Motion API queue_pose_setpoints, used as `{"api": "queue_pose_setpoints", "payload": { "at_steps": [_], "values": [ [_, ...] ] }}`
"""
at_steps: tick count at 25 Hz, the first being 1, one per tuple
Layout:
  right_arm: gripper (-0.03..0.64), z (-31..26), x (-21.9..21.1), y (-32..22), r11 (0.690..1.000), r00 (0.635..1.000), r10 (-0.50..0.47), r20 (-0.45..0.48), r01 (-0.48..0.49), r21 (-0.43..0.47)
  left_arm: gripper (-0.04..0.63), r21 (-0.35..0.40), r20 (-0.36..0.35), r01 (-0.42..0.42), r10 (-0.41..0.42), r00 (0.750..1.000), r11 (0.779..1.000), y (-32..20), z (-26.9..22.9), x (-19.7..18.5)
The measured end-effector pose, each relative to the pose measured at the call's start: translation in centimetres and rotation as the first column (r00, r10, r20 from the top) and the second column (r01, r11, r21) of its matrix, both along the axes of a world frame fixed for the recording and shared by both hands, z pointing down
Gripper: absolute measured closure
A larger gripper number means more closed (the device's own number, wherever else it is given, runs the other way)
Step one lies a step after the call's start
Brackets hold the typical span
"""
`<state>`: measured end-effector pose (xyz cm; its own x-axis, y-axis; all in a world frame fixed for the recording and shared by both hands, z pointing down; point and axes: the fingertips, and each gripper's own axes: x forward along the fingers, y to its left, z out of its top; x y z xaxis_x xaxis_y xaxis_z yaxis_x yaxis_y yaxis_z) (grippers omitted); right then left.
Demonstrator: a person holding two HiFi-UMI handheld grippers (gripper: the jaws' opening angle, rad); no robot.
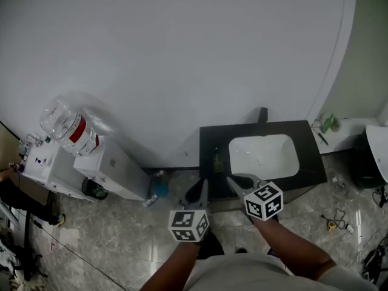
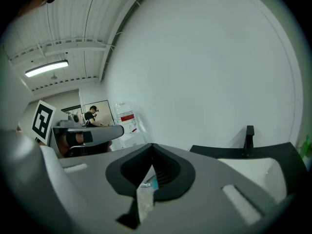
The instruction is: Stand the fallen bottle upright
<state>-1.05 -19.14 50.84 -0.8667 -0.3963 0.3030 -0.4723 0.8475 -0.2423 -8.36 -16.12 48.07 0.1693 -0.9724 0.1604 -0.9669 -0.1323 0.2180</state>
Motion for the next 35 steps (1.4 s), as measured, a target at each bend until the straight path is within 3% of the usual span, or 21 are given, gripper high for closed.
{"api": "queue_pose_setpoints", "payload": {
  "at_steps": [7,11,14,20,25,27,35],
  "values": [
    [0.614,3.4,-6.2,-13.8,0.992,0.991,0.104,-0.089,-0.110,-0.065,0.588,-0.029,-0.005,-0.094,0.094,0.996,0.995,-12.7,1.4,-6.8],
    [0.614,6.8,-8.1,-20.1,0.978,0.978,0.148,-0.148,-0.167,-0.127,0.588,-0.055,-0.026,-0.171,0.170,0.985,0.984,-17.9,2.7,-8.3],
    [0.605,11.1,-9.0,-24.1,0.955,0.970,0.146,-0.197,-0.190,-0.227,0.587,-0.079,-0.046,-0.199,0.196,0.980,0.977,-20.6,3.8,-8.6],
    [0.513,21.3,-10.6,-29.8,0.872,0.952,0.064,-0.301,-0.200,-0.447,0.587,-0.143,-0.078,-0.173,0.163,0.983,0.974,-24.8,6.9,-9.6],
    [0.472,28.8,-12.1,-31.4,0.752,0.945,-0.023,-0.325,-0.198,-0.629,0.586,-0.207,-0.092,-0.115,0.098,0.991,0.972,-26.9,9.2,-10.8],
    [0.465,30.8,-12.5,-32.5,0.720,0.944,-0.033,-0.327,-0.204,-0.663,0.586,-0.217,-0.094,-0.102,0.083,0.992,0.971,-27.8,9.9,-11.0],
    [0.471,35.2,-14.0,-33.0,0.647,0.919,-0.095,-0.382,-0.234,-0.725,0.586,-0.255,-0.091,-0.080,0.058,0.994,0.964,-29.0,11.7,-11.9]
  ]
}}
